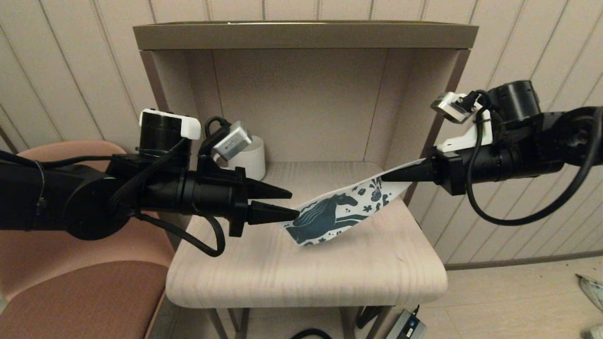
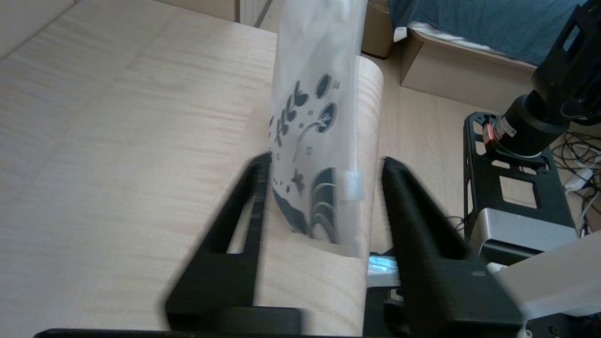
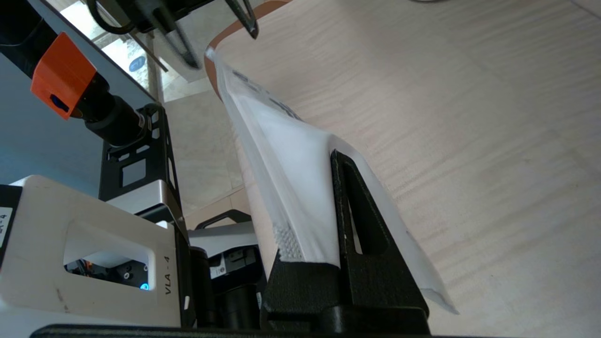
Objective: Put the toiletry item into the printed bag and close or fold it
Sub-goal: Close the strorage bag and place it on the desk
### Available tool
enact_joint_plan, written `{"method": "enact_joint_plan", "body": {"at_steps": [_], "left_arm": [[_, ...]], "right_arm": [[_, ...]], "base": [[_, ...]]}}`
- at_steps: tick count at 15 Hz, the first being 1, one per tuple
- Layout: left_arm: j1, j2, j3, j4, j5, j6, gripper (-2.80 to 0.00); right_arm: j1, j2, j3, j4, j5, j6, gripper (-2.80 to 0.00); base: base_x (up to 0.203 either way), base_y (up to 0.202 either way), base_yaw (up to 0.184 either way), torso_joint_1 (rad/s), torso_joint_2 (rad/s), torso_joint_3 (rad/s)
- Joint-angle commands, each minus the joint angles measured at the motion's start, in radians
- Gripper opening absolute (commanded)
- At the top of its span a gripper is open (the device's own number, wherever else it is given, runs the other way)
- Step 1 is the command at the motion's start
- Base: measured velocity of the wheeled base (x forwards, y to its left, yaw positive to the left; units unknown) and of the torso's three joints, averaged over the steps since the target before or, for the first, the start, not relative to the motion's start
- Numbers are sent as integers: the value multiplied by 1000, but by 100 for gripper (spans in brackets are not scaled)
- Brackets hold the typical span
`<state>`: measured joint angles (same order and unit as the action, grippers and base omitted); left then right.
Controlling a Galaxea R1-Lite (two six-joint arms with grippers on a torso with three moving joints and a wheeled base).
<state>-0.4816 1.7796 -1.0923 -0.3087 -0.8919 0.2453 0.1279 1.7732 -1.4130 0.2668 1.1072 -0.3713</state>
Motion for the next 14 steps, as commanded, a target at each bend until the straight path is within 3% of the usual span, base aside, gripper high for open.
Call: {"method": "enact_joint_plan", "body": {"at_steps": [1, 13, 14], "left_arm": [[1, -6, -2, -3, -5, 1, 0], [51, -68, -4, -31, -2, -5, 0], [51, -66, -4, -30, -2, -3, 0]], "right_arm": [[-1, 13, -12, 2, 6, 2, -280], [-2, 183, -166, 2, 5, 45, -280], [-1, 181, -159, 0, 5, 45, 0]], "base": [[0, 0, 0, 0, 0, 0], [0, 0, 0, 0, 0, 0], [0, 0, 0, 0, 0, 0]]}}
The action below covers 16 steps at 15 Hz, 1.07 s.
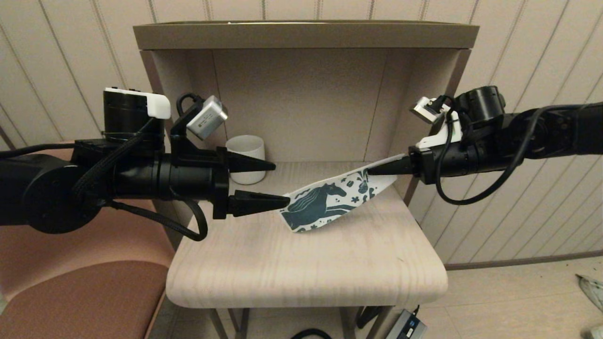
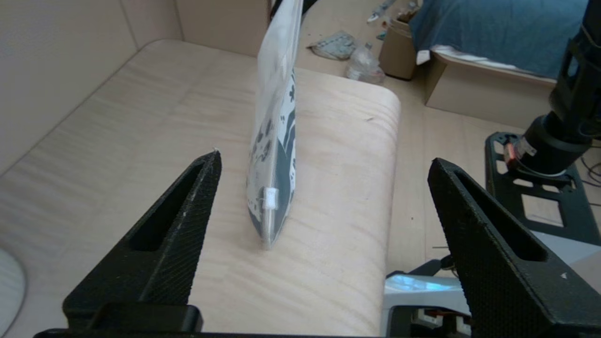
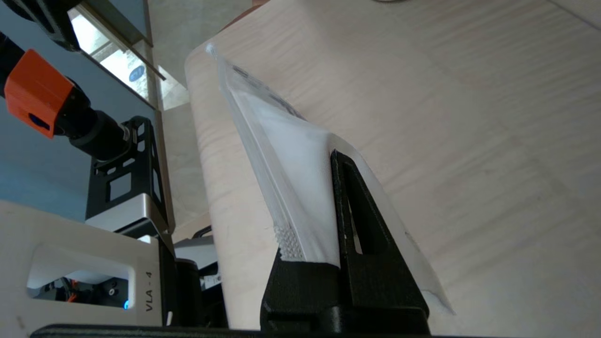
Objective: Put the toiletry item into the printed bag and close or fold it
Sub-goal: Close the strorage bag and place it on the desk
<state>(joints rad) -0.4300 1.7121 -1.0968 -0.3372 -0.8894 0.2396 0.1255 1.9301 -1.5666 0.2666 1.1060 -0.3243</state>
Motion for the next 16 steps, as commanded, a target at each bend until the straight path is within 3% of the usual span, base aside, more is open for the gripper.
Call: {"method": "enact_joint_plan", "body": {"at_steps": [1, 2, 3, 16], "left_arm": [[-1, 0, 2, -2, -5, 3, 0], [-1, -2, 3, -2, -5, 4, 0], [-1, -3, 5, -2, -5, 7, 0], [-1, 4, 6, -2, -6, 7, 0]], "right_arm": [[2, 23, -4, 0, 6, -2, 0], [3, 26, -6, 0, 6, -2, 0], [3, 29, -7, 0, 6, -2, -280], [-7, -43, -9, 2, 2, -2, -280]], "base": [[0, 0, 0, 0, 0, 0], [0, 0, 0, 0, 0, 0], [0, 0, 0, 0, 0, 0], [0, 0, 0, 0, 0, 0]]}}
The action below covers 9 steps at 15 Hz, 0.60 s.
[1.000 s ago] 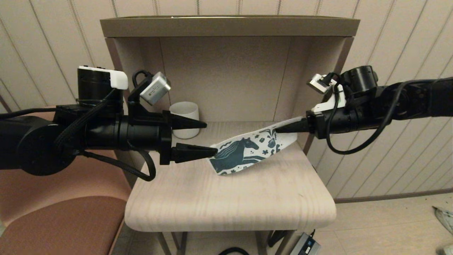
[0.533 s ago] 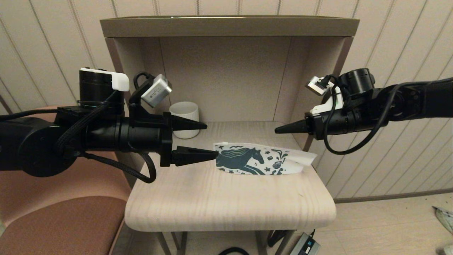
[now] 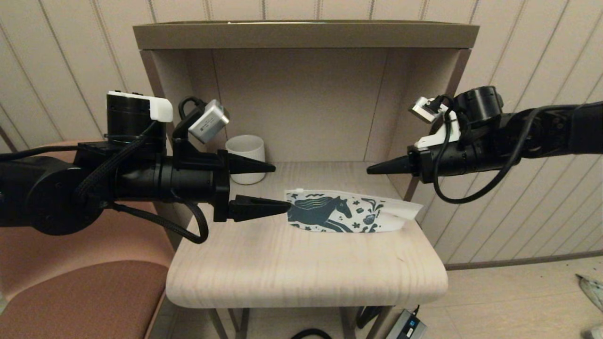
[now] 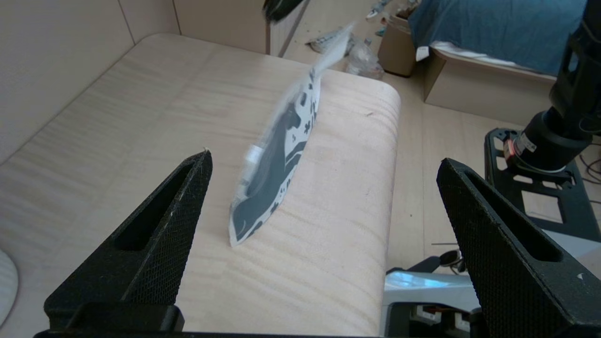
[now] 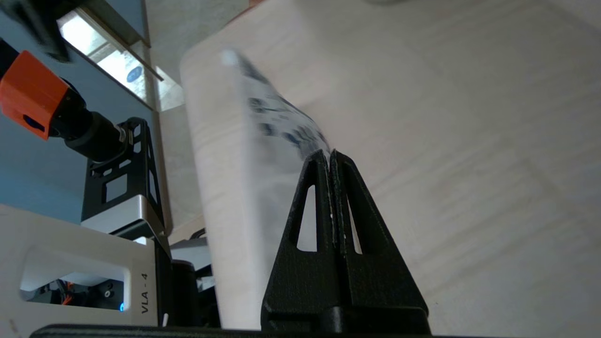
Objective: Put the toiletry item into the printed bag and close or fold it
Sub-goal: Close the strorage bag and place it on the desk
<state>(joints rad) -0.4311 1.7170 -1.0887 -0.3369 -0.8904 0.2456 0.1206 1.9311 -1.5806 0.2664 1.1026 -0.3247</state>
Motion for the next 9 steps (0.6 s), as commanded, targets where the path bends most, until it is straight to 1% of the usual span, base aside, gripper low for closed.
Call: {"method": "enact_joint_plan", "body": {"at_steps": [1, 2, 4, 5, 8, 9], "left_arm": [[0, -6, -2, -2, -5, 1, 0], [0, -12, -2, -1, -5, -1, 0], [1, -36, 0, 0, 1, -3, 0], [9, -54, 3, 1, 13, -2, 0], [48, -140, 38, 35, 43, -5, 0], [61, -181, 63, 63, 71, -3, 0]], "right_arm": [[-3, -76, 10, 4, 4, -3, -280], [-4, -97, 18, 6, 2, -4, 0], [-5, -194, 66, 2, -14, -7, 0], [-6, -235, 82, 4, -25, -5, -280], [-35, -364, 152, 8, -38, -5, -280], [-54, -397, 175, 8, -39, -4, -280]], "base": [[0, 0, 0, 0, 0, 0], [0, 0, 0, 0, 0, 0], [0, 0, 0, 0, 0, 0], [0, 0, 0, 0, 0, 0], [0, 0, 0, 0, 0, 0], [0, 0, 0, 0, 0, 0]]}}
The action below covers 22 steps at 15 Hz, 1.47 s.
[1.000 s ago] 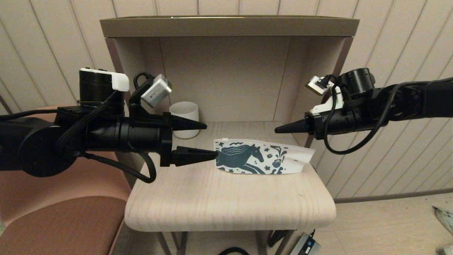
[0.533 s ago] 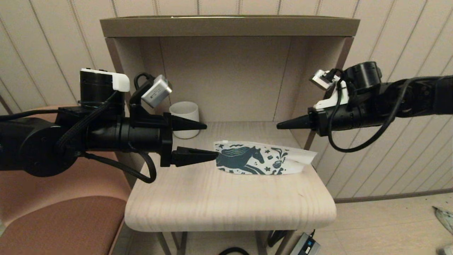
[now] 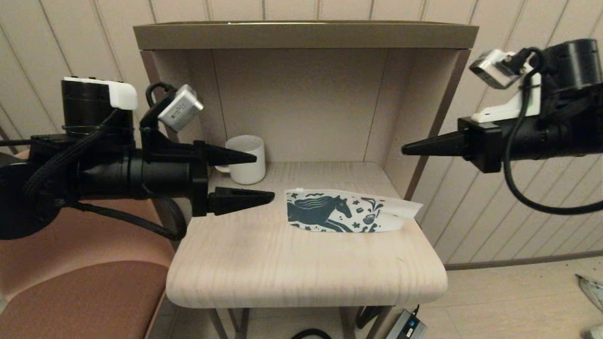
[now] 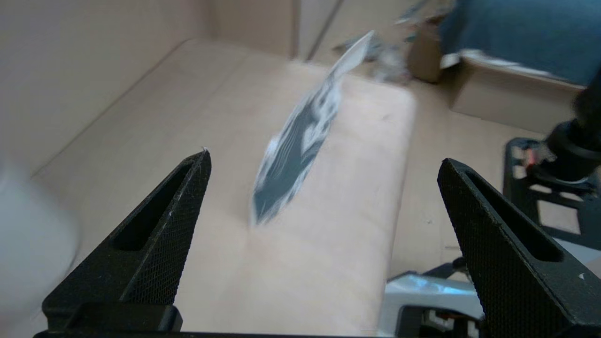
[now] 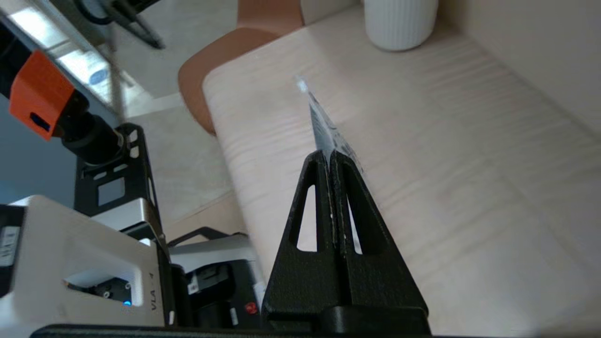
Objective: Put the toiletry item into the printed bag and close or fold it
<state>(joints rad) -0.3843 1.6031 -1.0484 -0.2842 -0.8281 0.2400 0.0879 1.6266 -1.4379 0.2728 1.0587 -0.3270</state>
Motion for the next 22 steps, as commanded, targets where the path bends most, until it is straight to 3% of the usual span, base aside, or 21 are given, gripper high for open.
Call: {"method": "enact_joint_plan", "body": {"at_steps": [1, 6, 9, 10, 13, 16, 17, 19, 20, 22], "left_arm": [[33, -109, 53, 36, 33, 2, 0], [149, -410, 246, 112, 101, -29, 0], [180, -601, 307, 206, 243, -84, 0], [185, -654, 334, 225, 297, -97, -280], [191, -783, 399, 253, 394, -122, -280], [192, -941, 465, 269, 644, -139, -280], [193, -1001, 483, 299, 703, -146, -280], [193, -1125, 502, 419, 815, -197, -280], [194, -1189, 517, 474, 879, -225, -280], [195, -1287, 579, 518, 1001, -247, -280]], "right_arm": [[-29, -118, 49, 2, 5, 2, -280], [-87, -223, 89, 7, 4, 72, -280], [-98, -298, 126, 10, 5, 92, -280], [-99, -320, 133, 16, 5, 96, -280], [-100, -370, 145, 41, 5, 103, -280], [-151, -399, 143, 59, 5, 125, -280], [-172, -411, 145, 60, 5, 133, 0], [-211, -443, 142, 61, 5, 144, 0], [-224, -459, 139, 67, 4, 167, -280], [-277, -500, 144, 80, -32, 189, -280]], "base": [[0, 0, 0, 0, 0, 0], [0, 0, 0, 0, 0, 0], [0, 0, 0, 0, 0, 0], [0, 0, 0, 0, 0, 0], [0, 0, 0, 0, 0, 0], [0, 0, 0, 0, 0, 0], [0, 0, 0, 0, 0, 0], [0, 0, 0, 0, 0, 0], [0, 0, 0, 0, 0, 0], [0, 0, 0, 0, 0, 0]]}}
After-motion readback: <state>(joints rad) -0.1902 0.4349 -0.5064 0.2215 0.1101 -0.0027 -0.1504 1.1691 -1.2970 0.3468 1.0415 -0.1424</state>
